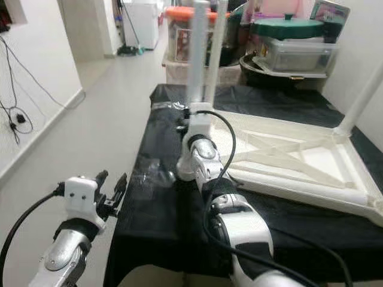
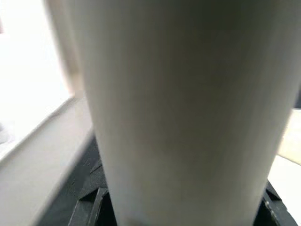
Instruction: Building children table
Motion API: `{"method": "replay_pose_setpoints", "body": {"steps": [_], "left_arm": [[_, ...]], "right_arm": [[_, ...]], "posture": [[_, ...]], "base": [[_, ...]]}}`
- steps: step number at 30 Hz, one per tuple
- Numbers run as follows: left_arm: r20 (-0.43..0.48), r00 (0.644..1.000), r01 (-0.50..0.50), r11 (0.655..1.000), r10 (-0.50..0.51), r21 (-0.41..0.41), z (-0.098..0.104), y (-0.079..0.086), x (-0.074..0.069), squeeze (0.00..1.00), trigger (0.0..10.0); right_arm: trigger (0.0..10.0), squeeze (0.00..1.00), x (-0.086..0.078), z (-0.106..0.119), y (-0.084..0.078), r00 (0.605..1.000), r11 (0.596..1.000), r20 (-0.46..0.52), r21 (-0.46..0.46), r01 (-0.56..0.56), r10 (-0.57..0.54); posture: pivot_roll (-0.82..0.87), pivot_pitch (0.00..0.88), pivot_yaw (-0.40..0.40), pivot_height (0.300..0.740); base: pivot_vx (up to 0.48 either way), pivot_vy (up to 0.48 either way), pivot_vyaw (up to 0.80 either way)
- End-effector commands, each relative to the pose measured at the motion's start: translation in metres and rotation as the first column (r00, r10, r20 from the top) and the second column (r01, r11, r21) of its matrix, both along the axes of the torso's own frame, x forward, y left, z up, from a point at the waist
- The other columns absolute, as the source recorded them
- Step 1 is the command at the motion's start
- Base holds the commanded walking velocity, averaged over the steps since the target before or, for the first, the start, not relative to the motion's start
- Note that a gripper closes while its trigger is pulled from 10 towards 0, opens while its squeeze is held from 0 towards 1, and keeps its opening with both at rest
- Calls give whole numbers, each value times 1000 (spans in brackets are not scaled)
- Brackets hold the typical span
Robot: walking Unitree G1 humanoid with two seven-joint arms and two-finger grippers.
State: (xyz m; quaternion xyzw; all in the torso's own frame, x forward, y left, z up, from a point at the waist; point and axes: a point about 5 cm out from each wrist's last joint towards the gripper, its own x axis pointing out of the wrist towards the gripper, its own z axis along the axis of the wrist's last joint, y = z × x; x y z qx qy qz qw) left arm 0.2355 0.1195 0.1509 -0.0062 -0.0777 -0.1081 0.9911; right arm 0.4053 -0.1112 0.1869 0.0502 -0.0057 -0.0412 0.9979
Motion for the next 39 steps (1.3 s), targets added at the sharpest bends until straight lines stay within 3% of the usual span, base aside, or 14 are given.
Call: {"method": "replay_pose_setpoints", "body": {"steps": [1,7,8,13,14,18,19,21,27,29,31,32,34,39], "left_arm": [[-12,1000,9,1000,-9,7,-3,-1,0,0,10000],[-15,1000,10,1000,-10,7,-5,-3,-1,0,10000],[-14,1000,11,1000,-11,6,-5,-4,0,0,10000],[-16,1000,11,1000,-11,0,-6,-3,-1,0,10000],[-17,1000,12,1000,-12,0,-6,-4,-1,0,10000],[-18,1000,18,1000,-18,-4,-6,-6,-1,0,10000],[-17,1000,21,1000,-21,-4,-6,-7,-1,0,10000],[-17,1000,23,1000,-23,-5,-5,-7,-1,0,10000],[-14,1000,20,1000,-20,-3,-4,-6,1,0,10000],[-8,1000,20,1000,-20,-1,-3,-6,2,0,10000],[-8,1000,20,1000,-20,-1,-3,-6,2,0,10000],[-5,1000,18,1000,-18,1,-2,-6,3,0,10000],[-3,1000,16,1000,-15,2,-1,-5,3,0,10000],[2,1000,9,1000,-9,4,0,-4,4,0,10000]], "right_arm": [[0,0,-5,-16,-11,990,989,-63,76,129,-124],[0,0,-11,-27,3,982,980,-94,93,174,-165],[10000,0,-12,-28,11,986,985,-106,97,141,-131],[10000,0,-9,-19,19,998,995,-60,92,37,-32],[10000,1000,-8,-17,17,999,996,-45,86,19,-16],[10000,1000,-2,-6,19,991,988,-3,84,-130,131],[10000,0,0,-1,22,976,971,15,93,-219,218],[10000,0,0,3,23,961,956,28,99,-276,274],[10000,0,-2,18,31,742,740,71,52,-670,667],[10000,0,-12,20,31,504,504,60,23,-864,862],[10000,0,-12,20,31,504,504,60,23,-864,862],[10000,0,-18,18,30,365,364,45,33,-931,930],[10000,0,-22,17,31,262,261,21,50,-964,965],[10000,0,-28,18,32,96,96,3,92,-991,995]], "posture": [[29,0,-26,740],[28,0,-36,740],[22,0,-40,740],[-24,0,-29,740],[-24,0,-22,740],[-20,0,-20,740],[-19,0,-21,740],[-19,0,-21,740],[-5,0,-14,740],[20,0,-25,740],[20,0,-25,740],[20,0,-25,740],[24,0,-33,740],[27,0,-38,740]], "base": [[0,0,0],[0,0,0],[0,0,0],[0,0,0],[0,0,0],[0,0,0],[0,0,0],[0,0,0],[0,0,0],[0,0,0],[0,0,0],[0,0,0],[0,0,0],[0,0,0]]}}
